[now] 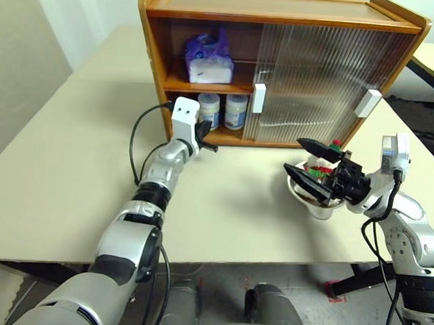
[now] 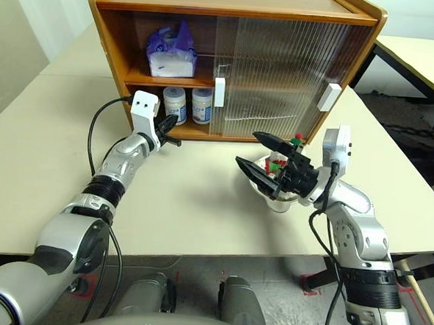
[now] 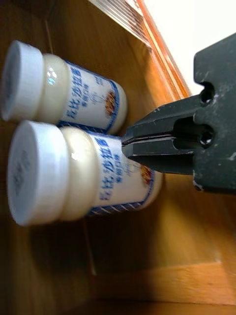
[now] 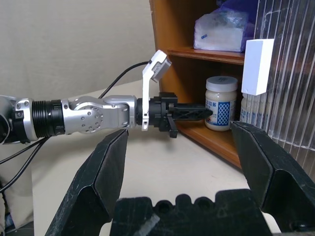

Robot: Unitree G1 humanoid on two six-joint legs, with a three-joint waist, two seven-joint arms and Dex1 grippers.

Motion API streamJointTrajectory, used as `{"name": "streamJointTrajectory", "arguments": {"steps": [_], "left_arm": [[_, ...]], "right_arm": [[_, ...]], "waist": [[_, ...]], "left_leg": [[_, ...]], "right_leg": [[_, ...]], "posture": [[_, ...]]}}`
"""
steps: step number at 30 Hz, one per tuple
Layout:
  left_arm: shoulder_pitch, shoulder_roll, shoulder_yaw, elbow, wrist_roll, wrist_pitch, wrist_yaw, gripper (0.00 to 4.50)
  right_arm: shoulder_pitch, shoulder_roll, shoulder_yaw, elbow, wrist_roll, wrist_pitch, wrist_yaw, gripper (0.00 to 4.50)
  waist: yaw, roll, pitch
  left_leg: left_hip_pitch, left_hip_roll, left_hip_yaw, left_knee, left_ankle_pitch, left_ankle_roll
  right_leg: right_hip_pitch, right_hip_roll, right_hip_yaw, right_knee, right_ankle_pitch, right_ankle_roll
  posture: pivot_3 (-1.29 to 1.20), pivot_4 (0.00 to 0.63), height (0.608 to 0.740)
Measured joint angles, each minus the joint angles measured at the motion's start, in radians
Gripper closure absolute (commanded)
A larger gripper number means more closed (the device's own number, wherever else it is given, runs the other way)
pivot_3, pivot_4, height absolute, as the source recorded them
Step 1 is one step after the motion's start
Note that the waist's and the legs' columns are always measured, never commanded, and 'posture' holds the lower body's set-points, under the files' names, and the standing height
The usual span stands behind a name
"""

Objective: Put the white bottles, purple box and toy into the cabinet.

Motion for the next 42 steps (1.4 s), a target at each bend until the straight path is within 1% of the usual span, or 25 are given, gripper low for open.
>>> {"name": "streamJointTrajectory", "arguments": {"steps": [4, 7, 8, 9, 10, 13, 15, 16, 18, 19, 21, 22, 27, 28, 29, 30, 31, 34, 36, 42], "left_arm": [[0.013, -0.004, -0.002, -0.024, -0.002, 0.002, -0.028, 4.45], [0.091, -0.005, -0.014, -0.143, -0.021, 0.045, -0.102, 4.45], [0.134, -0.002, -0.026, -0.208, -0.04, 0.072, -0.153, 4.29], [0.169, 0.003, -0.04, -0.258, -0.055, 0.088, -0.199, 4.08], [0.226, 0.015, -0.062, -0.346, -0.086, 0.101, -0.281, 3.88], [0.316, 0.08, -0.127, -0.521, -0.116, 0.071, -0.459, 2.8], [0.32, 0.125, -0.142, -0.605, -0.117, 0.004, -0.517, 1.95], [0.315, 0.136, -0.142, -0.635, -0.117, -0.021, -0.528, 1.65], [0.287, 0.149, -0.159, -0.67, -0.111, -0.072, -0.553, 0.87], [0.254, 0.151, -0.183, -0.671, -0.09, -0.09, -0.56, 0.81], [0.193, 0.137, -0.21, -0.665, -0.058, -0.101, -0.549, 0.99], [0.164, 0.122, -0.212, -0.651, -0.052, -0.101, -0.534, 1.27], [0.072, 0.035, -0.231, -0.519, -0.035, -0.101, -0.479, 3.16], [0.052, 0.014, -0.24, -0.485, -0.027, -0.101, -0.469, 3.66], [0.039, 0.001, -0.243, -0.47, -0.02, -0.101, -0.461, 3.93], [0.017, -0.015, -0.25, -0.444, -0.013, -0.101, -0.453, 4.36], [-0.005, -0.026, -0.258, -0.421, -0.001, -0.101, -0.443, 4.46], [-0.047, -0.061, -0.255, -0.353, 0.005, -0.07, -0.408, 4.46], [-0.067, -0.096, -0.231, -0.296, -0.002, -0.024, -0.37, 4.46], [-0.124, -0.132, -0.214, -0.204, 0.001, 0.017, -0.288, 4.46]], "right_arm": [[0.006, -0.002, -0.001, -0.003, 0.0, 0.0, -0.004, 0.0], [0.008, -0.002, -0.002, -0.006, 0.0, 0.0, -0.006, 0.0], [0.007, -0.003, -0.002, -0.007, 0.0, 0.0, -0.007, 0.0], [0.005, -0.004, -0.002, -0.006, 0.0, 0.0, -0.007, 0.0], [0.003, -0.005, -0.004, -0.005, 0.001, 0.0, -0.006, 0.0], [-0.004, -0.013, -0.008, 0.001, 0.001, 0.0, 0.001, 0.0], [-0.005, -0.021, -0.011, 0.008, 0.001, 0.0, 0.007, 0.0], [-0.006, -0.022, -0.011, 0.01, 0.001, 0.0, 0.008, 0.0], [-0.011, -0.023, -0.011, 0.018, 0.002, -0.003, 0.012, 0.0], [-0.015, -0.024, -0.012, 0.026, 0.001, -0.005, 0.015, 0.0], [-0.021, -0.024, -0.012, 0.036, 0.001, -0.012, 0.018, 0.0], [-0.021, -0.024, -0.013, 0.041, 0.001, -0.016, 0.02, 0.0], [-0.008, -0.024, -0.019, 0.044, 0.001, -0.036, 0.022, 0.0], [0.0, -0.023, -0.02, 0.044, 0.001, -0.04, 0.022, 0.0], [0.002, -0.021, -0.02, 0.044, 0.0, -0.04, 0.021, 0.0], [0.004, -0.02, -0.02, 0.044, 0.0, -0.042, 0.02, 0.0], [0.005, -0.018, -0.02, 0.044, 0.0, -0.045, 0.019, 0.0], [0.007, -0.017, -0.021, 0.044, 0.0, -0.052, 0.014, 0.0], [0.008, -0.016, -0.022, 0.044, 0.0, -0.054, 0.009, 0.0], [0.014, -0.013, -0.022, 0.04, 0.0, -0.055, 0.001, 0.0]], "waist": [[-0.003, 0.0, 0.0], [-0.005, 0.0, 0.0], [-0.005, 0.0, 0.0], [-0.005, 0.0, 0.0], [-0.005, 0.0, 0.0], [-0.004, 0.001, 0.0], [-0.002, 0.001, 0.0], [0.0, 0.002, 0.0], [0.007, 0.002, -0.001], [0.012, 0.002, -0.001], [0.019, 0.002, -0.001], [0.021, 0.002, -0.001], [0.021, 0.003, -0.001], [0.021, 0.003, -0.001], [0.021, 0.003, -0.001], [0.021, 0.003, -0.001], [0.019, 0.003, -0.001], [0.013, 0.003, -0.001], [0.01, 0.003, -0.001], [-0.005, 0.003, -0.001]], "left_leg": [[0.0, 0.0, 0.0, 0.0, 0.0, 0.0], [0.0, 0.001, 0.0, 0.0, 0.0, 0.0], [0.0, 0.001, 0.0, 0.0, 0.0, 0.0], [0.0, 0.001, 0.0, 0.0, 0.0, 0.0], [0.0, 0.001, 0.0, 0.0, 0.0, 0.0], [0.0, 0.001, 0.0, 0.0, 0.0, 0.0], [0.001, 0.001, 0.0, 0.0, 0.0, 0.0], [0.001, 0.001, 0.0, 0.0, 0.0, 0.0], [0.001, 0.001, 0.001, 0.0, 0.0, 0.0], [0.001, 0.001, 0.001, 0.0, 0.0, 0.0], [0.001, 0.0, 0.001, 0.001, 0.001, 0.001], [0.001, 0.001, 0.001, 0.0, 0.001, 0.002], [0.0, 0.001, 0.001, 0.0, 0.004, 0.007], [0.0, 0.001, 0.001, 0.0, 0.004, 0.007], [-0.001, 0.001, 0.001, 0.0, 0.004, 0.007], [-0.001, 0.0, 0.001, 0.0, 0.004, 0.007], [-0.001, 0.0, 0.001, 0.0, 0.004, 0.007], [-0.001, 0.0, 0.001, 0.0, 0.004, 0.007], [-0.001, 0.0, 0.001, 0.0, 0.004, 0.007], [-0.001, 0.0, 0.001, 0.0, 0.004, 0.007]], "right_leg": [[0.0, 0.0, 0.0, 0.0, 0.0, 0.0], [0.0, 0.0, 0.0, 0.0, 0.0, 0.0], [0.0, 0.0, 0.0, 0.0, 0.0, 0.0], [0.0, 0.0, 0.0, 0.0, 0.0, 0.0], [0.0, 0.0, 0.0, 0.0, 0.0, -0.001], [0.0, 0.0, 0.0, 0.0, -0.001, -0.004], [0.0, -0.001, 0.0, 0.0, -0.001, -0.005], [0.001, -0.002, 0.0, 0.0, -0.001, -0.005], [0.001, -0.002, 0.0, 0.0, -0.001, -0.004], [0.001, -0.002, 0.0, 0.0, -0.001, -0.004], [0.001, -0.001, 0.001, -0.001, 0.0, 0.001], [0.002, 0.0, 0.001, -0.002, 0.001, 0.002], [0.001, 0.001, 0.001, -0.004, 0.0, 0.003], [0.001, 0.001, 0.001, -0.005, 0.0, 0.003], [0.001, 0.001, 0.001, -0.006, 0.0, 0.003], [0.001, 0.001, 0.001, -0.006, 0.0, 0.003], [0.001, 0.001, 0.002, -0.007, 0.0, 0.003], [0.002, 0.001, 0.002, -0.008, 0.0, 0.004], [0.001, 0.001, 0.002, -0.008, 0.0, 0.005], [0.001, 0.001, 0.002, -0.008, 0.0, 0.006]], "posture": [[0.0, 0.0, 0.74], [0.01, 0.0, 0.74], [0.01, 0.0, 0.74], [0.01, 0.0, 0.74], [0.02, 0.0, 0.74], [0.03, 0.0, 0.74], [0.03, 0.0, 0.74], [0.03, 0.0, 0.74], [0.03, 0.0, 0.74], [0.03, 0.0, 0.74], [0.03, 0.0, 0.74], [0.03, 0.0, 0.74], [0.0, 0.0, 0.74], [0.0, 0.0, 0.74], [0.0, 0.0, 0.74], [-0.01, 0.0, 0.74], [-0.02, 0.0, 0.74], [-0.02, 0.0, 0.74], [-0.02, 0.0, 0.74], [-0.03, 0.0, 0.74]]}}
